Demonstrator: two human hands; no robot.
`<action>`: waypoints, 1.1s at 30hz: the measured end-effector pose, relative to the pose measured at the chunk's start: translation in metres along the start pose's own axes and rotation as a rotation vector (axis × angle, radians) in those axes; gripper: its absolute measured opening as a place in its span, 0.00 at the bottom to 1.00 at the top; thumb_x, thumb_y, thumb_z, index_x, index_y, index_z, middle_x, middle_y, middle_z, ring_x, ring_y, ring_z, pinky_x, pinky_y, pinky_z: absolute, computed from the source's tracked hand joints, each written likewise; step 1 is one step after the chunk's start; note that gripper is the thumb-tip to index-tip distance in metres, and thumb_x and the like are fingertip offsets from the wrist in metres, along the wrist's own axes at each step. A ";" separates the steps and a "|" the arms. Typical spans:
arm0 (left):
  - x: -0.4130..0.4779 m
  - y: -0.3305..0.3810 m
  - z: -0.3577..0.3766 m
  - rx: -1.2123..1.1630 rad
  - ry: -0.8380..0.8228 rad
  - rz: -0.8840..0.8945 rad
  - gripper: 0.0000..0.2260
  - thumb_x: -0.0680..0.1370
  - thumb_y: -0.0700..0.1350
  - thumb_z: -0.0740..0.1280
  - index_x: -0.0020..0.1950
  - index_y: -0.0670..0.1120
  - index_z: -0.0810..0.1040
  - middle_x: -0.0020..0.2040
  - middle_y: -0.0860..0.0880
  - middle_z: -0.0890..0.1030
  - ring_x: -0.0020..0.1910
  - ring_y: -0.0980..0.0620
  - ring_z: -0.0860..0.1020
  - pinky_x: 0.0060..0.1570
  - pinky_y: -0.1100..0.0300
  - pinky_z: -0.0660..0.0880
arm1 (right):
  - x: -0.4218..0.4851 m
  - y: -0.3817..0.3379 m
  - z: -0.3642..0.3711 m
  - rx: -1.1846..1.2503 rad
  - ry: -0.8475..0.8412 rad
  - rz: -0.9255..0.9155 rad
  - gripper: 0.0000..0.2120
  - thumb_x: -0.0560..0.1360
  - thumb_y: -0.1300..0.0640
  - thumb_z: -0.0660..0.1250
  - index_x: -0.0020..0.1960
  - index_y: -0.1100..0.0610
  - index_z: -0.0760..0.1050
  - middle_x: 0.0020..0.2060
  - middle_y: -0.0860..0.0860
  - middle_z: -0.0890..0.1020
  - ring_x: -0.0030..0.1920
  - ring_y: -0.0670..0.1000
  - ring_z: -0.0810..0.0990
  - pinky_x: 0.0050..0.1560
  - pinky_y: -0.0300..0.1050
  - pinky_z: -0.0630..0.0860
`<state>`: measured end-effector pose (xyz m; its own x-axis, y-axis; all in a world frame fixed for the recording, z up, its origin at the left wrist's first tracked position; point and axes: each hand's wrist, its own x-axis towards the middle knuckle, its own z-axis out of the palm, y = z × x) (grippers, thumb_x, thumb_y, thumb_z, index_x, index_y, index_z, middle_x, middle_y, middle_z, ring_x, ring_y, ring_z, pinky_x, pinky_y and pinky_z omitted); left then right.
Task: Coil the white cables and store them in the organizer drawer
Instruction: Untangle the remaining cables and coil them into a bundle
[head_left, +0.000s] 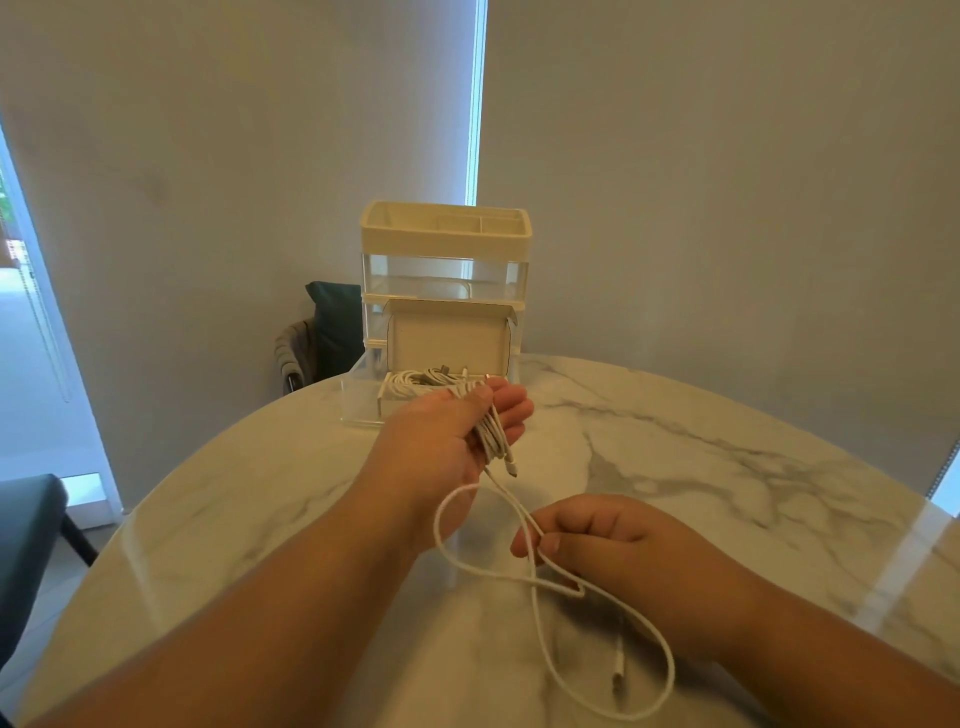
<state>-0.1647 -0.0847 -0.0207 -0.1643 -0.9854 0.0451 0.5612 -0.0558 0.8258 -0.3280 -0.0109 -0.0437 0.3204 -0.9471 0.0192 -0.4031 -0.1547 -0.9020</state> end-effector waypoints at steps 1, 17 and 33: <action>0.000 -0.002 0.001 0.078 -0.012 0.010 0.10 0.82 0.39 0.61 0.57 0.36 0.77 0.44 0.42 0.86 0.45 0.47 0.86 0.40 0.59 0.82 | 0.000 0.000 0.000 0.096 0.001 -0.008 0.07 0.78 0.57 0.68 0.49 0.50 0.85 0.48 0.62 0.84 0.45 0.60 0.80 0.53 0.56 0.76; -0.024 -0.013 0.007 1.070 -0.326 0.291 0.08 0.82 0.46 0.62 0.55 0.55 0.79 0.43 0.56 0.83 0.43 0.61 0.81 0.45 0.69 0.78 | 0.007 0.002 0.006 0.796 0.105 0.050 0.06 0.67 0.56 0.68 0.42 0.56 0.79 0.30 0.54 0.74 0.36 0.53 0.76 0.38 0.49 0.67; -0.037 -0.003 0.017 1.150 -0.584 0.235 0.06 0.75 0.41 0.62 0.43 0.48 0.78 0.39 0.47 0.81 0.39 0.54 0.78 0.44 0.53 0.77 | 0.006 -0.003 -0.003 0.830 0.093 0.092 0.06 0.60 0.56 0.67 0.33 0.58 0.79 0.30 0.57 0.73 0.32 0.54 0.76 0.36 0.47 0.68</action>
<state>-0.1743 -0.0454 -0.0151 -0.6458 -0.7221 0.2481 -0.3370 0.5611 0.7561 -0.3276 -0.0174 -0.0397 0.2301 -0.9708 -0.0674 0.3488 0.1469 -0.9256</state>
